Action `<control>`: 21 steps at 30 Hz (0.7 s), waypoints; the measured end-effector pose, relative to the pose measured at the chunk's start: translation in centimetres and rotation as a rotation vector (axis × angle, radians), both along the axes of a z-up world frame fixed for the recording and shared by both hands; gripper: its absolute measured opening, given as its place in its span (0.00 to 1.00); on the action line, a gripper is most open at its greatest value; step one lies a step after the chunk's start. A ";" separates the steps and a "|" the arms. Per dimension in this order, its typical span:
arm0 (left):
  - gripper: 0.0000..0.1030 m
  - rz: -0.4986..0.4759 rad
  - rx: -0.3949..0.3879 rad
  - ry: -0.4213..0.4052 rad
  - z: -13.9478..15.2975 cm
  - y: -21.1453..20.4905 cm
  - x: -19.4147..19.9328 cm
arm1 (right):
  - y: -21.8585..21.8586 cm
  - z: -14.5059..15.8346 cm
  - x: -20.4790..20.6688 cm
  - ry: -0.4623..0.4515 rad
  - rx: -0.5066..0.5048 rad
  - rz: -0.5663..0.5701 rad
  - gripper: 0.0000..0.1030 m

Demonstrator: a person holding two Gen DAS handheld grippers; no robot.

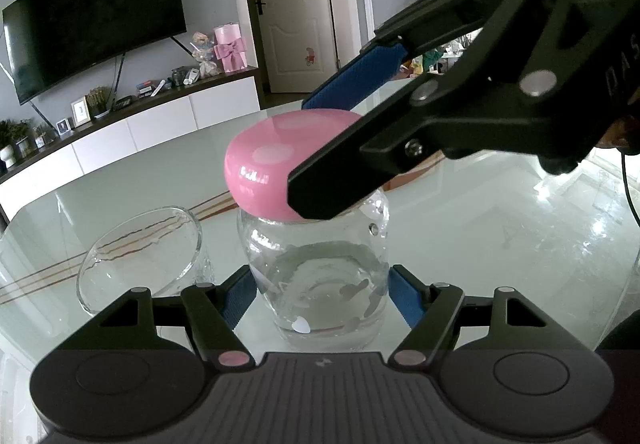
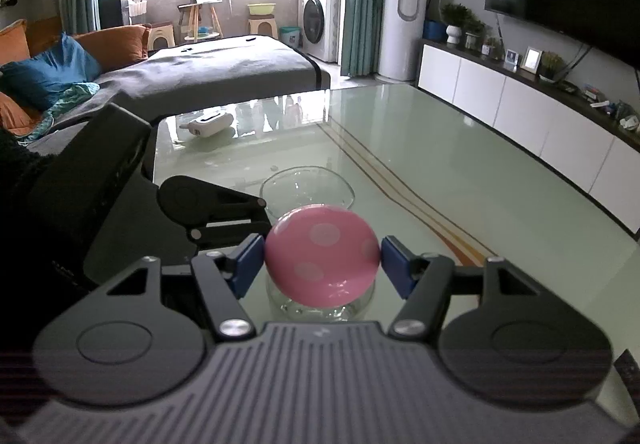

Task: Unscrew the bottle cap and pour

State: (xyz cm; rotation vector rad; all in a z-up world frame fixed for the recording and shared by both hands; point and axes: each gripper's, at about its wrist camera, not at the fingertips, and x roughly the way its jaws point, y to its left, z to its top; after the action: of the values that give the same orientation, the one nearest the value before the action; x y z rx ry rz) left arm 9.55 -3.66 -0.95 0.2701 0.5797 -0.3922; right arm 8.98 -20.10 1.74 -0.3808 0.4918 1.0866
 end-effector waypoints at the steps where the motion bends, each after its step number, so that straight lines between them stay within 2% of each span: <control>1: 0.73 0.001 0.001 -0.001 0.0 0.0 0.0 | -0.1 0.0 -0.4 -0.010 0.002 -0.017 0.70; 4: 0.73 0.001 0.001 -0.001 0.0 0.0 0.2 | -0.3 0.2 -1.2 -0.037 0.029 -0.050 0.81; 7: 0.73 0.003 0.002 -0.002 -0.1 -0.1 0.2 | -0.3 0.2 -1.9 -0.043 0.050 -0.096 0.82; 16: 0.73 0.003 0.002 -0.004 -0.3 0.2 0.7 | 1.3 0.0 -2.8 -0.031 0.025 -0.295 0.81; 21: 0.73 0.004 0.003 -0.005 -0.4 0.2 0.7 | 2.7 -0.2 -2.9 -0.040 0.012 -0.340 0.78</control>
State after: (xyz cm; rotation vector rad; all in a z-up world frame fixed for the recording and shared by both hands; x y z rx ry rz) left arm 10.26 -3.43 -1.35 0.2730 0.5762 -0.3869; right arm 6.03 -17.45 1.55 -0.2944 0.4936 0.7517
